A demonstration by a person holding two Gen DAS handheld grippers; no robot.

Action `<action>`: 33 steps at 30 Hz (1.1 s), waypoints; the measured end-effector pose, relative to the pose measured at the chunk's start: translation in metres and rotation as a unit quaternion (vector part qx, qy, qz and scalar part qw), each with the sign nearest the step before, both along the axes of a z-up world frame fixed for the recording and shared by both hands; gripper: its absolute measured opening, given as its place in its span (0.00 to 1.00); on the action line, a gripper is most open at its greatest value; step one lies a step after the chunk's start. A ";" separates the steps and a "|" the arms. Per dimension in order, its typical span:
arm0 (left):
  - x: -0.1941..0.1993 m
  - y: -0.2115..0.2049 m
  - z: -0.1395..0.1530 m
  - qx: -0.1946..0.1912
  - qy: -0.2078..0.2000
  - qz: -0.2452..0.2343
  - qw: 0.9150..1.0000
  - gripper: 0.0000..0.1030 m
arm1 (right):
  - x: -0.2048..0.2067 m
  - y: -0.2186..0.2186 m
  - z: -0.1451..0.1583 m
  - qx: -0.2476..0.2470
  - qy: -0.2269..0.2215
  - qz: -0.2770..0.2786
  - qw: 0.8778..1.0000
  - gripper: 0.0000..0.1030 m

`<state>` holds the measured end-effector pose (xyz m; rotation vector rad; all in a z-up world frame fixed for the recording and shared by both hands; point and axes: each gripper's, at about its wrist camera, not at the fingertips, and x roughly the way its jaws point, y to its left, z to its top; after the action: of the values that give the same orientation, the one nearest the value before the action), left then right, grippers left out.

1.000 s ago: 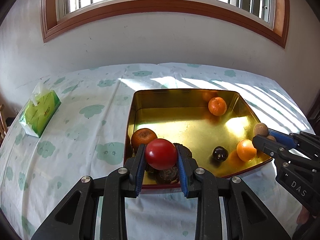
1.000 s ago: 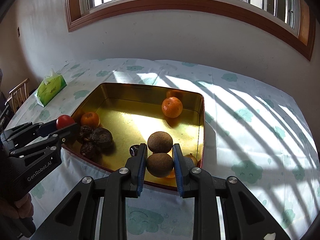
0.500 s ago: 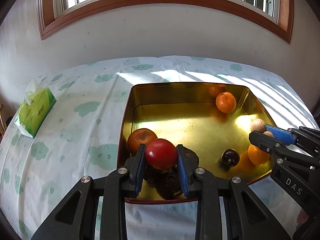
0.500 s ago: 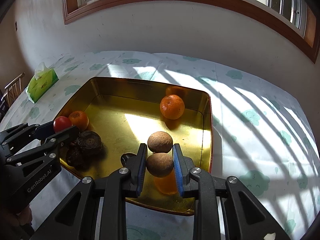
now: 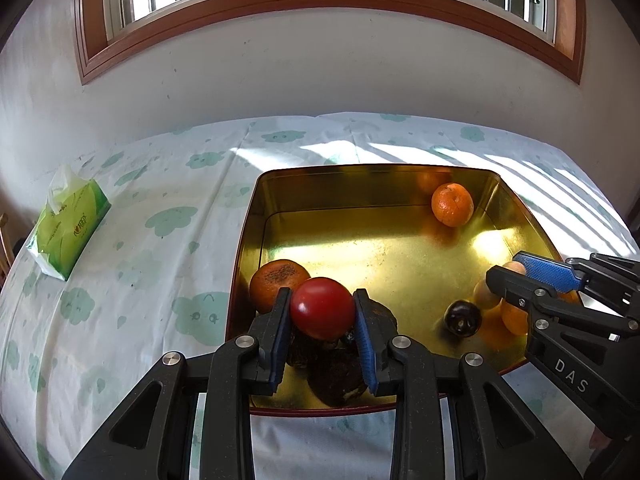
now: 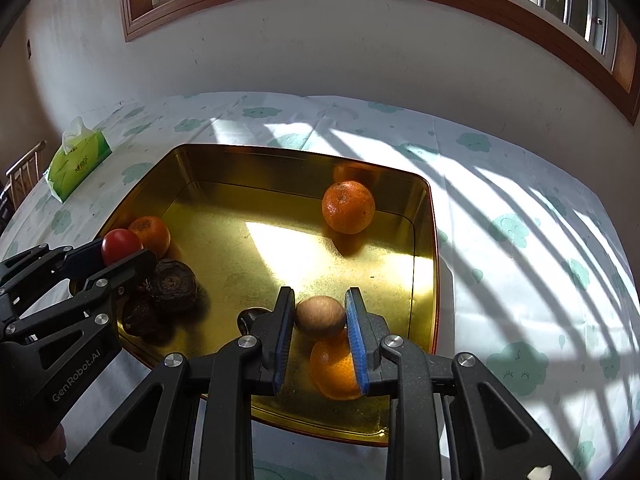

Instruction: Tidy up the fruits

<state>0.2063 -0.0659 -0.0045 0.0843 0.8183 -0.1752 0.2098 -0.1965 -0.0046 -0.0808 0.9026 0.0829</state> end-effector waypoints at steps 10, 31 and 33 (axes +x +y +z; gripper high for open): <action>-0.005 0.002 0.004 -0.005 0.006 0.002 1.000 0.31 | -0.009 0.001 0.009 0.000 -0.010 -0.003 1.000 0.50; -0.086 0.023 0.032 0.011 -0.009 0.055 0.998 0.35 | -0.101 -0.001 0.041 0.022 -0.031 -0.049 0.998 0.77; -0.094 0.025 0.031 0.009 -0.008 0.059 0.998 0.35 | -0.109 -0.002 0.040 0.024 -0.031 -0.054 0.998 0.77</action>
<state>0.1119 -0.0409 0.0266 0.0544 0.8070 -0.0563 0.1008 -0.1984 0.0357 0.0099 0.8402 0.0013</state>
